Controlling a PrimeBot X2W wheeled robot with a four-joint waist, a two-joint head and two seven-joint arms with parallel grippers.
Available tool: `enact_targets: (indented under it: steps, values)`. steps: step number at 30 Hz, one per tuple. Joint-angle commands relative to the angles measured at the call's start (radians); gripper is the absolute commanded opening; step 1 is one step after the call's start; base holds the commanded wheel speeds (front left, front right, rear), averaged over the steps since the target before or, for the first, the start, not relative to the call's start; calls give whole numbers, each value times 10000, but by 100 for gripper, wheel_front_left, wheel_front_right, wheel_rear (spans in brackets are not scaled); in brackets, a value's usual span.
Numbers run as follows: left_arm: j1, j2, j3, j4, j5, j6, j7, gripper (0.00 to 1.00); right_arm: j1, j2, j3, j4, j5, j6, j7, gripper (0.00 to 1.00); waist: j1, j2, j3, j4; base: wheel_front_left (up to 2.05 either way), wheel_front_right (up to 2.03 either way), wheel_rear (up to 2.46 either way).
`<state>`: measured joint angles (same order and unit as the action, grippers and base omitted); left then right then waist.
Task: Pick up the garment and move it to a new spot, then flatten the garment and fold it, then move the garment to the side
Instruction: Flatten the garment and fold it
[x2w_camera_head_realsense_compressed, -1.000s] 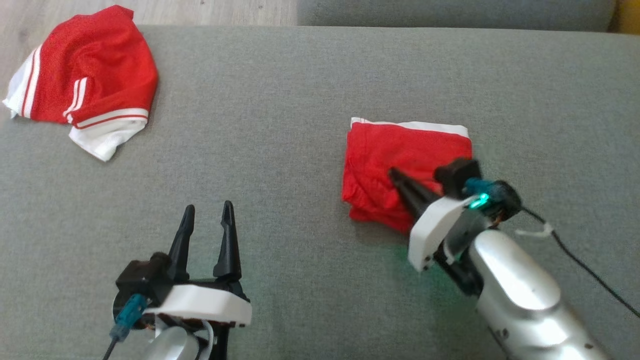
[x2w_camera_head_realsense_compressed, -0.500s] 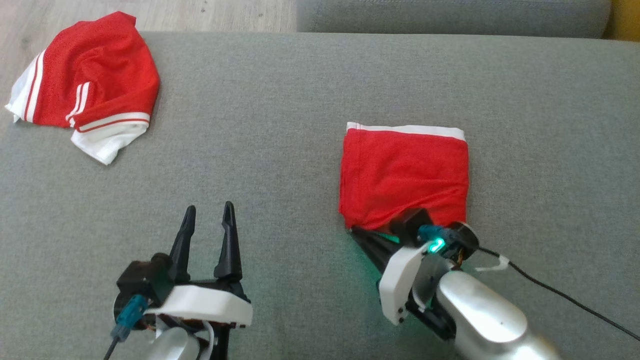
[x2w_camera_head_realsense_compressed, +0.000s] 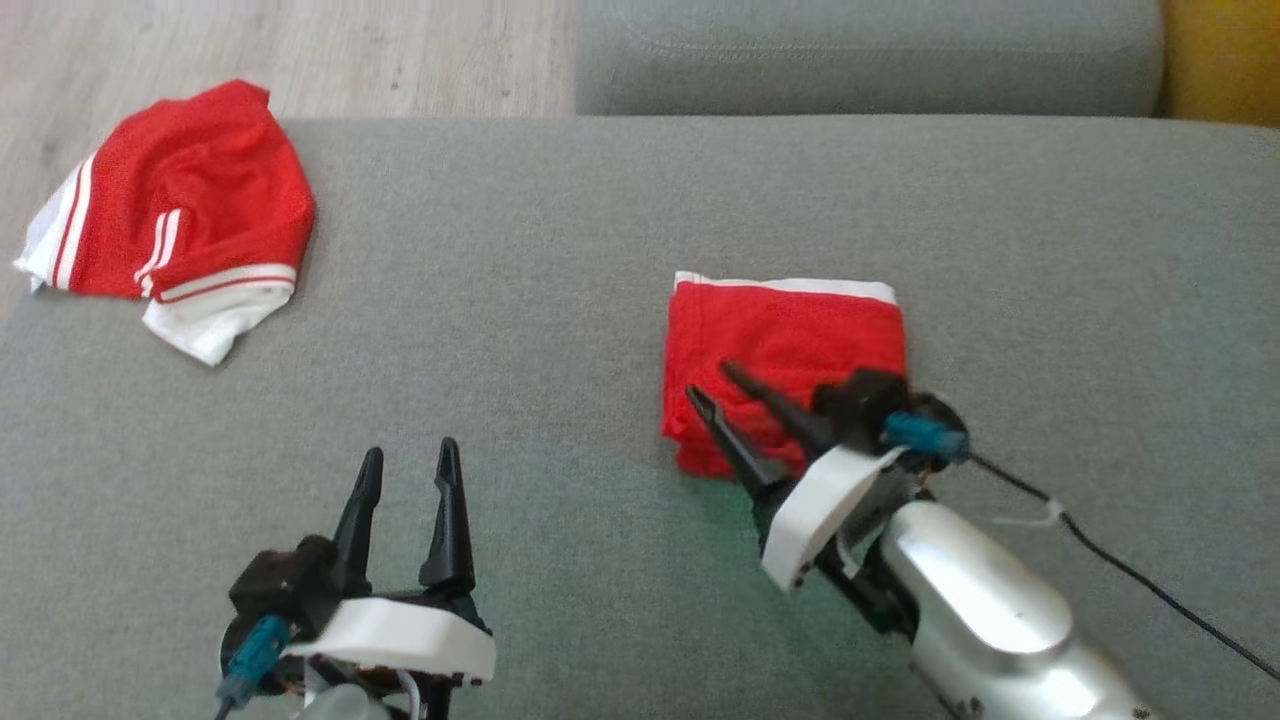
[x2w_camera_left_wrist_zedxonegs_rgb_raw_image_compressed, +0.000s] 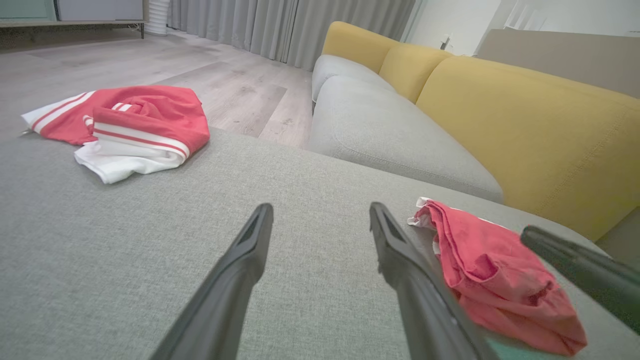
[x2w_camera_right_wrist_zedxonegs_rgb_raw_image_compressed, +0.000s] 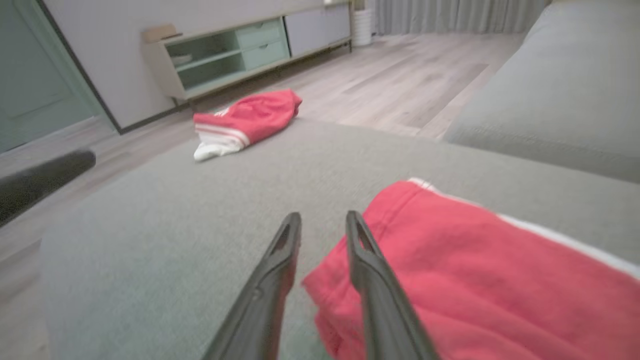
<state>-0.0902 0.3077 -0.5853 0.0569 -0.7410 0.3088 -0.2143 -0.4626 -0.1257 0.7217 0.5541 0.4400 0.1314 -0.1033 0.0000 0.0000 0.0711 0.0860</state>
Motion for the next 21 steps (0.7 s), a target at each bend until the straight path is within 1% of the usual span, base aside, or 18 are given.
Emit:
enact_targets:
  steps: [1,2,8,15,18,21]
  values:
    - [-251,213,388,-303,-37,76,-138,100,-80,97,-189,-445,-92,-7,-177,96,0,0,-140,-76,0,0,0]
    - [-223,230,406,-307,-42,89,-145,100,22,94,-447,-611,-160,-7,-226,100,0,0,-218,-110,0,0,0]
    - [-65,278,428,-305,-59,124,-178,100,990,187,-2209,-1666,-842,-7,-193,100,0,0,-615,-297,0,0,0]
    - [129,191,381,-102,2,97,-273,100,2658,539,-4355,-2868,-1868,-7,-18,100,0,0,-895,-509,0,0,0]
    - [264,124,437,15,31,56,-339,100,3340,674,-5141,-3299,-2320,-7,-15,100,0,0,-937,-591,0,0,0]
    - [448,52,505,120,60,14,-390,100,3910,739,-5622,-3628,-2490,-7,-29,100,0,0,-974,-645,0,0,0]
